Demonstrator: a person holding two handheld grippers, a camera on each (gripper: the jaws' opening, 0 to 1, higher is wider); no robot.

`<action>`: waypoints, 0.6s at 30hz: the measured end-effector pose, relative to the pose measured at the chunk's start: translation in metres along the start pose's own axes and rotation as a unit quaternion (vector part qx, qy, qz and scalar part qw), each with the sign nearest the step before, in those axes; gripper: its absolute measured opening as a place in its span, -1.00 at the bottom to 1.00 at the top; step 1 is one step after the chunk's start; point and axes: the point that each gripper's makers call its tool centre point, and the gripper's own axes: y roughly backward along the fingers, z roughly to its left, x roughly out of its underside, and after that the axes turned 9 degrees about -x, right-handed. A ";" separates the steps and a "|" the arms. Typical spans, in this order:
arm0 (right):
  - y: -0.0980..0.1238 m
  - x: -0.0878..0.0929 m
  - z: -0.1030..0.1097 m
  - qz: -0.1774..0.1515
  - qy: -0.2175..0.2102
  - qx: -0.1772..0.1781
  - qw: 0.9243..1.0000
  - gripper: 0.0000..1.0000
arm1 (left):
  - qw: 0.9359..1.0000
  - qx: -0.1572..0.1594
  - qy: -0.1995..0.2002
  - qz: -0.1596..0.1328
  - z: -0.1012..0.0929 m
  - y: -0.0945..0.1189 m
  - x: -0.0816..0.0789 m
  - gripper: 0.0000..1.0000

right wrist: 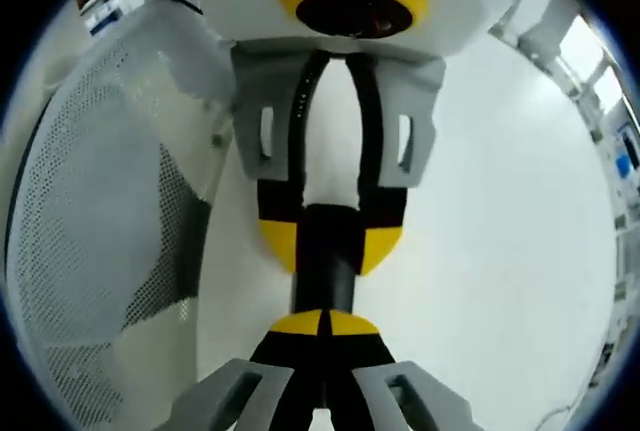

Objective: Press the specified remote control buttons in sequence, fully releasing each button before pressing the next.

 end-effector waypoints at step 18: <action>0.002 0.001 0.001 -0.013 -0.025 -0.006 1.000 -1.00 | 1.000 -0.004 0.000 -0.001 0.001 -0.001 0.000 -0.51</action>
